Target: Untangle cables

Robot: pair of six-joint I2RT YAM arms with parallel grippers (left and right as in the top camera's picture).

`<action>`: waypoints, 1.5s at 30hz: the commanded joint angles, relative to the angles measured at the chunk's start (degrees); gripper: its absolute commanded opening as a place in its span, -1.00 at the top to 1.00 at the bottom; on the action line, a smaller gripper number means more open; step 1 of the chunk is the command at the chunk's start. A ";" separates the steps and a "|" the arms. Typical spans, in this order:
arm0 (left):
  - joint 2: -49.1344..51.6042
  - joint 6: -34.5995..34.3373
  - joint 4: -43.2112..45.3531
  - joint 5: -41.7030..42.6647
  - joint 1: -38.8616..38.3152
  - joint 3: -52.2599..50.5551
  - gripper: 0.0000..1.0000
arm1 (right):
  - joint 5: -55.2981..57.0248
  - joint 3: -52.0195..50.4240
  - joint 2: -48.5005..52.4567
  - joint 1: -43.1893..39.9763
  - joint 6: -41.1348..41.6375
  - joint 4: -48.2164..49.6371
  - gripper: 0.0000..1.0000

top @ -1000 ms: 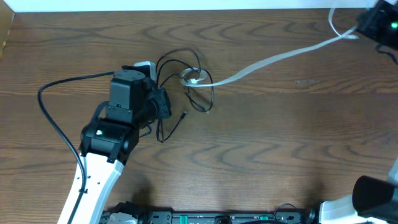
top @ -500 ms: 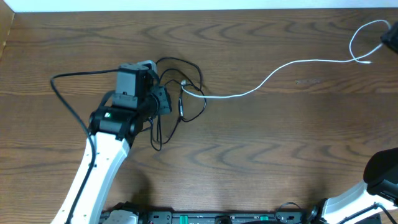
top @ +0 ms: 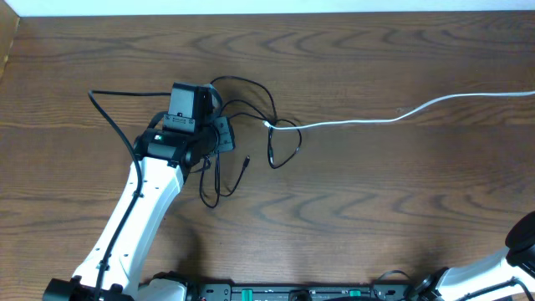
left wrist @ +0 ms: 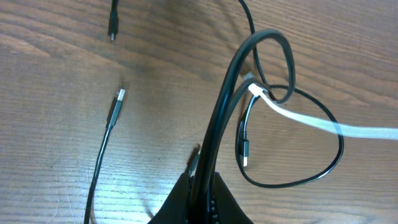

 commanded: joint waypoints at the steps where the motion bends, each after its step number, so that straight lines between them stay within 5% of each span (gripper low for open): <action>1: 0.20 1.38 0.11 -0.39 0.24 0.31 0.85 | -0.50 0.20 0.17 0.13 4.48 6.67 0.98; 9: 0.48 1.36 0.15 -2.32 0.24 0.22 0.85 | 3.10 0.20 0.17 -3.43 9.88 13.97 0.98; 13: 0.57 1.33 0.39 -2.27 0.24 0.22 0.85 | -9.97 0.20 0.17 -1.81 1.27 10.40 0.95; 16: 0.57 1.33 0.81 -1.88 0.24 0.22 0.85 | -16.50 0.20 0.17 1.92 -4.13 3.19 0.64; 25: 0.57 1.14 0.74 -1.66 0.24 0.22 0.85 | -12.94 -1.18 0.52 22.12 -26.51 -20.65 -0.28; 36: 0.57 1.16 0.70 -1.64 0.24 0.22 0.85 | -22.58 -11.08 11.30 42.23 -59.49 -28.02 -0.54; 45: 0.57 1.16 -0.35 -1.66 0.24 0.22 0.85 | -22.51 -11.39 24.57 50.01 -66.45 -32.35 -0.55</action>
